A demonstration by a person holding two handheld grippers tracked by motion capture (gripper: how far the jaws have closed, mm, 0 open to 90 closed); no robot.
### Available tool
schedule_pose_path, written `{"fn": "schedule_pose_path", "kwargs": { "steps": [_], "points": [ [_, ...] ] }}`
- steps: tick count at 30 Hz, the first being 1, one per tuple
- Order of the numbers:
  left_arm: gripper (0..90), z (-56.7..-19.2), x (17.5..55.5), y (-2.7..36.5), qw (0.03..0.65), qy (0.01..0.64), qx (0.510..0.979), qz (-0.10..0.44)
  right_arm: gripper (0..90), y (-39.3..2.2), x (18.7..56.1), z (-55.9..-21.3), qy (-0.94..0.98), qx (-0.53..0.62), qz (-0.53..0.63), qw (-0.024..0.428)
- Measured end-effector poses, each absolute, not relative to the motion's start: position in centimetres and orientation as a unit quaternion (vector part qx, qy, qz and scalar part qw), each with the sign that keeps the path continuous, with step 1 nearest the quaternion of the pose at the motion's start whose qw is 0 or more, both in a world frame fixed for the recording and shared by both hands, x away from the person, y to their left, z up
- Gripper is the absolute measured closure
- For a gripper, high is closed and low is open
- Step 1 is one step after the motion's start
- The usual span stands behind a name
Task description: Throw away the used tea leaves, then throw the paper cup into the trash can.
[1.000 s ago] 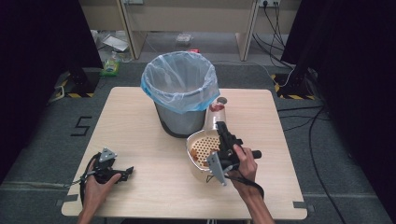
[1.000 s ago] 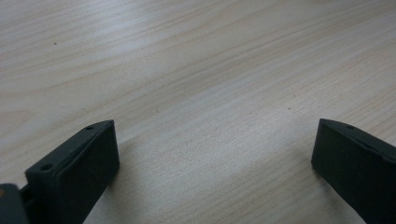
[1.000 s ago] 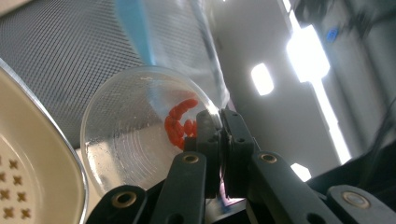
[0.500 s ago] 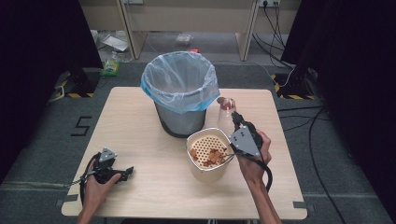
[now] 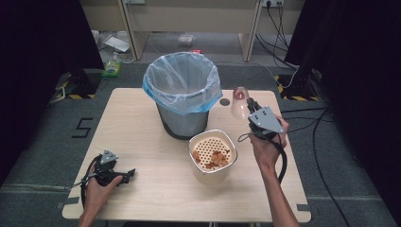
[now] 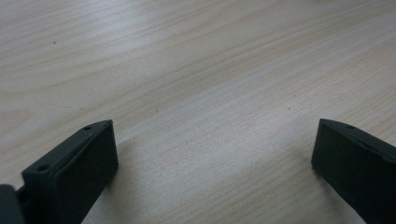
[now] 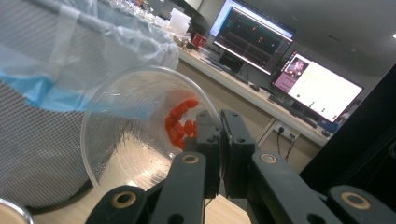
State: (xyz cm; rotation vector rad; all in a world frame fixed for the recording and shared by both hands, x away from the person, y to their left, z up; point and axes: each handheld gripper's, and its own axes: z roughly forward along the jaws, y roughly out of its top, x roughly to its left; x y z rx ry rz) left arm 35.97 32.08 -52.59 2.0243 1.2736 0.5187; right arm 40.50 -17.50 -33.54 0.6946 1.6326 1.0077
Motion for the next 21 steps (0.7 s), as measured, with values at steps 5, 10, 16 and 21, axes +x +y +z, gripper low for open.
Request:
{"fn": "schedule_pose_path", "kwargs": {
  "steps": [5,10,16,21],
  "points": [
    [0.0,-52.6,36.0,32.1,0.340,0.489,0.778,0.199,87.2,-17.8,41.9,-31.9,0.680,0.303,0.430,0.511],
    [0.0,-52.6,36.0,32.1,0.340,0.489,0.778,0.199,87.1,-17.4,42.9,-30.4,0.682,0.299,0.421,0.517],
    [0.0,-52.6,36.0,32.1,0.340,0.489,0.778,0.199,87.1,-16.8,43.9,-29.0,0.680,0.299,0.425,0.518],
    [0.0,-52.6,36.0,32.1,0.340,0.490,0.777,0.199,87.1,-16.0,44.9,-27.3,0.679,0.298,0.433,0.513]
  ]
}}
